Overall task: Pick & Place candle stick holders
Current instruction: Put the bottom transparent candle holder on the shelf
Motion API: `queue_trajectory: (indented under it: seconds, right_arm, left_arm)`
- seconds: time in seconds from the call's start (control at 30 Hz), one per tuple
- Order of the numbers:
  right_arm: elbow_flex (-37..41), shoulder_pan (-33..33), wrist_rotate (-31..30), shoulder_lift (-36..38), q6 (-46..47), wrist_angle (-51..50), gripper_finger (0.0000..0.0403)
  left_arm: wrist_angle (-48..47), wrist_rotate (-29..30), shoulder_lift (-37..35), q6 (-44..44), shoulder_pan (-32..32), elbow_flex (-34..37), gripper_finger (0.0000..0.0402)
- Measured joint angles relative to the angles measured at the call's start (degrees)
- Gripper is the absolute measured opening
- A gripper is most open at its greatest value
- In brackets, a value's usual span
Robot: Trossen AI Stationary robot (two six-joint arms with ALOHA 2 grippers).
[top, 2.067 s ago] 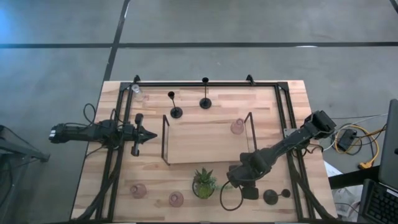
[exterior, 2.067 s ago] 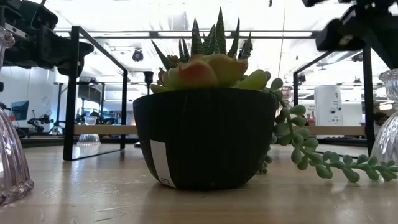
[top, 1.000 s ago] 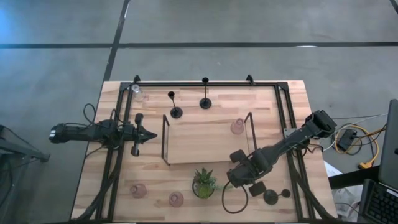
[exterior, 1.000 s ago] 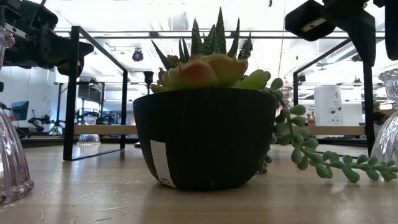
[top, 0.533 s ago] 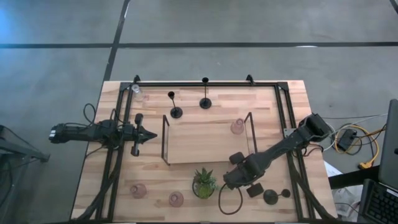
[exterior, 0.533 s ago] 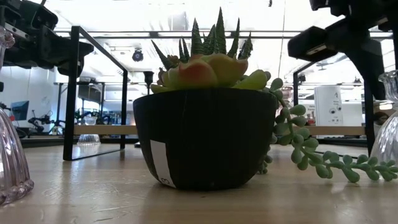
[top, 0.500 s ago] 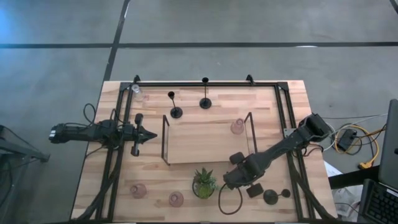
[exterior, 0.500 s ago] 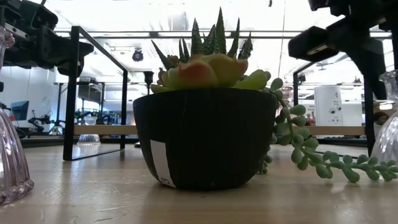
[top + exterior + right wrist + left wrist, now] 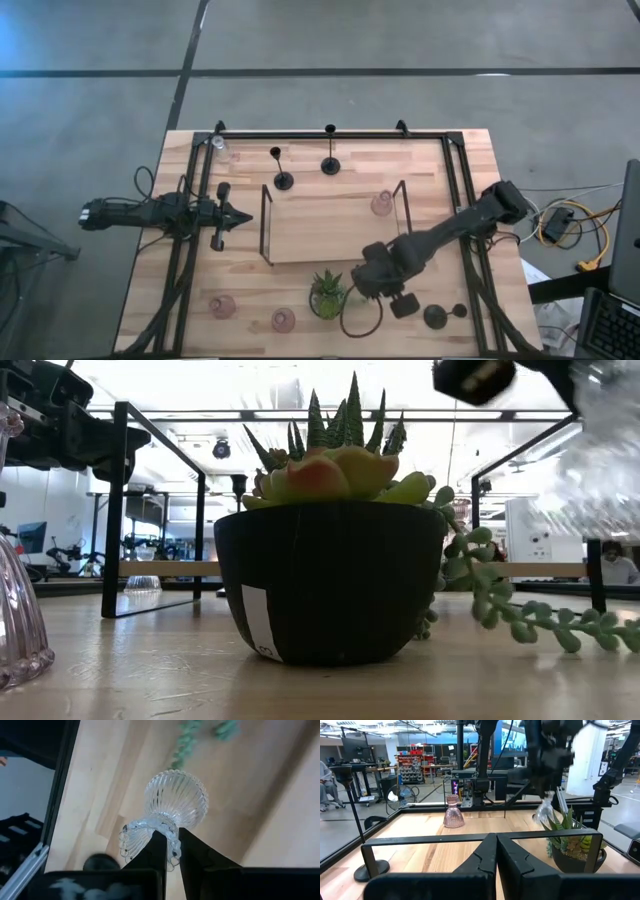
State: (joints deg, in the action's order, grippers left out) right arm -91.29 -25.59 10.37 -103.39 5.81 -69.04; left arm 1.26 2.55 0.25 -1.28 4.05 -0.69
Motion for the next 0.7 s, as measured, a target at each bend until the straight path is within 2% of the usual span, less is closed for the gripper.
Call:
queue_trajectory:
  seconds: [0.37, 0.7]
  right_arm:
    - [-16.4, 13.2, 0.4, 0.0, -10.9, -12.9, 0.0018]
    - [-21.8, 28.4, 4.3, 0.1, -19.3, -15.2, 0.0017]
  left_arm:
    - [0.0, 0.0, 0.0, 0.0, 0.0, 0.0, 0.0014]
    - [0.0, 0.0, 0.0, 0.0, 0.0, 0.0, 0.0014]
